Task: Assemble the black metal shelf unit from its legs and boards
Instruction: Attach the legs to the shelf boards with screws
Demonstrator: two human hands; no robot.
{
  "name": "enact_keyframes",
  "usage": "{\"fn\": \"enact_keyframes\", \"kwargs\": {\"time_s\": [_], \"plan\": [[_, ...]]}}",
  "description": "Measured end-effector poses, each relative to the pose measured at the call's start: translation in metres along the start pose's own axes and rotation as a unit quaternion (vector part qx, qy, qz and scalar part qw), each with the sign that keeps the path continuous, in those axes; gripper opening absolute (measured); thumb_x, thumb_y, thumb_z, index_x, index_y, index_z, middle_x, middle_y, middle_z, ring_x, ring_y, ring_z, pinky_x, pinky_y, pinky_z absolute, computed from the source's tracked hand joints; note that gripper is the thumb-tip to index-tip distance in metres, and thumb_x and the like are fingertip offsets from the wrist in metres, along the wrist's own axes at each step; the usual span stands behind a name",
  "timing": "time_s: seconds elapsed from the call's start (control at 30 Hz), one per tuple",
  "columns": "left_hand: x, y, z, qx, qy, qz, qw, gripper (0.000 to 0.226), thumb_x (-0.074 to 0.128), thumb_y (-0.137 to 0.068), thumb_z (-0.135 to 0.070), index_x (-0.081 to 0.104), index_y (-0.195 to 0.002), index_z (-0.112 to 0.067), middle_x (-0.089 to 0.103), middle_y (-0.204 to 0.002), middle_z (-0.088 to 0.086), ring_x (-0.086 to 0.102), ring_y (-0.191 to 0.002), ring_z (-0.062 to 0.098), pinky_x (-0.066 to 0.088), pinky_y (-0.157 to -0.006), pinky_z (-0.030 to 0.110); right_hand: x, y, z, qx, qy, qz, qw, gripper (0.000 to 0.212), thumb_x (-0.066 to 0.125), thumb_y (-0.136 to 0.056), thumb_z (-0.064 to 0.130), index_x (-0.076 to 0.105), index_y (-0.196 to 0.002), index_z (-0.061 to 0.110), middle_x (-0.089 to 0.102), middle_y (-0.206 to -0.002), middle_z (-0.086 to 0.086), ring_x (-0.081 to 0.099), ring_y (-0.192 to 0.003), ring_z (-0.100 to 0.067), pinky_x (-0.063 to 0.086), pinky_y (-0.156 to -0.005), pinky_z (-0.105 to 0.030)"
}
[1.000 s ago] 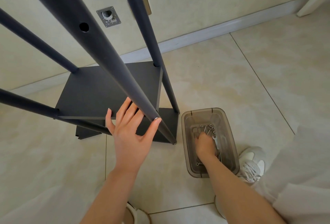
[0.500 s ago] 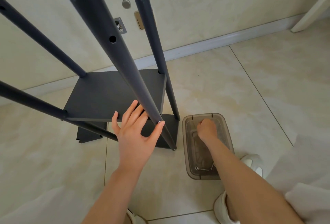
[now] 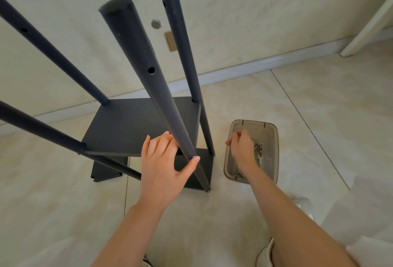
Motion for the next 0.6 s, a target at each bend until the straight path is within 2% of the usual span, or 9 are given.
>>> {"fn": "enact_keyframes", "kwargs": {"time_s": [0.13, 0.2, 0.27, 0.4, 0.47, 0.5, 0.57, 0.6], "plan": [[-0.002, 0.000, -0.001, 0.008, -0.011, 0.004, 1.000, 0.060, 0.051, -0.089, -0.062, 0.071, -0.121, -0.016, 0.069, -0.116, 0.002, 0.060, -0.118, 0.027, 0.039, -0.112, 0.055, 0.022, 0.046, 0.021, -0.010, -0.096, -0.008, 0.995, 0.016, 0.035, -0.106, 0.022, 0.050, -0.106, 0.014, 0.059, -0.072, -0.002, 0.056, -0.061, -0.009, 0.043, -0.058, -0.020], [-0.004, 0.001, -0.002, 0.009, -0.020, 0.005, 1.000, 0.062, 0.053, -0.090, -0.064, 0.072, -0.121, -0.014, 0.070, -0.115, 0.004, 0.062, -0.117, 0.029, 0.043, -0.108, 0.057, 0.033, 0.070, 0.029, -0.024, -0.128, 0.016, 0.991, 0.016, 0.034, -0.106, 0.021, 0.048, -0.105, 0.014, 0.060, -0.073, -0.006, 0.057, -0.056, -0.006, 0.046, -0.053, -0.016], [-0.007, 0.000, -0.004, 0.008, -0.018, 0.008, 1.000, 0.060, 0.053, -0.092, -0.063, 0.072, -0.122, -0.013, 0.070, -0.116, 0.004, 0.061, -0.118, 0.030, 0.045, -0.105, 0.058, 0.041, 0.087, 0.034, -0.036, -0.127, 0.045, 0.990, 0.016, 0.034, -0.107, 0.019, 0.048, -0.105, 0.013, 0.057, -0.075, -0.002, 0.057, -0.057, 0.000, 0.045, -0.053, -0.011], [-0.015, -0.006, -0.007, -0.013, -0.006, 0.048, 0.999, 0.061, 0.054, -0.088, -0.059, 0.069, -0.128, -0.016, 0.067, -0.125, 0.003, 0.054, -0.123, 0.028, 0.049, -0.101, 0.053, 0.043, 0.101, 0.043, -0.008, -0.138, 0.110, 0.984, 0.022, 0.031, -0.107, 0.015, 0.049, -0.108, 0.002, 0.052, -0.081, -0.002, 0.056, -0.057, 0.002, 0.043, -0.051, -0.008], [-0.017, -0.008, -0.007, -0.015, -0.011, 0.050, 0.999, 0.057, 0.061, -0.088, -0.057, 0.067, -0.130, -0.018, 0.065, -0.127, 0.000, 0.051, -0.125, 0.025, 0.048, -0.104, 0.046, 0.040, 0.101, 0.051, 0.000, -0.154, 0.140, 0.978, 0.023, 0.029, -0.108, 0.017, 0.046, -0.112, 0.001, 0.055, -0.086, -0.011, 0.058, -0.055, -0.006, 0.047, -0.050, -0.015], [-0.018, -0.010, -0.006, -0.014, -0.014, 0.046, 0.999, 0.056, 0.063, -0.088, -0.056, 0.067, -0.130, -0.019, 0.065, -0.128, -0.001, 0.051, -0.125, 0.024, 0.048, -0.104, 0.043, 0.040, 0.100, 0.055, 0.001, -0.160, 0.150, 0.976, 0.023, 0.029, -0.108, 0.018, 0.044, -0.113, 0.002, 0.056, -0.091, -0.019, 0.059, -0.059, -0.016, 0.049, -0.051, -0.020], [-0.020, -0.015, -0.005, -0.011, -0.019, 0.038, 0.999, 0.055, 0.064, -0.088, -0.057, 0.068, -0.128, -0.021, 0.065, -0.127, -0.003, 0.051, -0.124, 0.022, 0.047, -0.102, 0.038, 0.040, 0.099, 0.062, 0.000, -0.157, 0.145, 0.977, 0.023, 0.028, -0.109, 0.019, 0.043, -0.114, 0.002, 0.057, -0.100, -0.030, 0.056, -0.065, -0.027, 0.053, -0.052, -0.027], [-0.021, -0.018, -0.005, -0.010, -0.021, 0.038, 0.999, 0.054, 0.064, -0.088, -0.058, 0.069, -0.127, -0.022, 0.065, -0.127, -0.004, 0.051, -0.123, 0.020, 0.047, -0.101, 0.037, 0.041, 0.098, 0.064, -0.002, -0.152, 0.134, 0.979, 0.023, 0.029, -0.108, 0.018, 0.043, -0.114, 0.001, 0.057, -0.103, -0.032, 0.056, -0.067, -0.028, 0.053, -0.051, -0.026]]}}
Point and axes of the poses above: each hand's wrist, its own y-axis away from the middle knuckle, its own x-axis out of the palm, z = x × y, the point moved 1 cm from there along -y, towards the middle knuckle
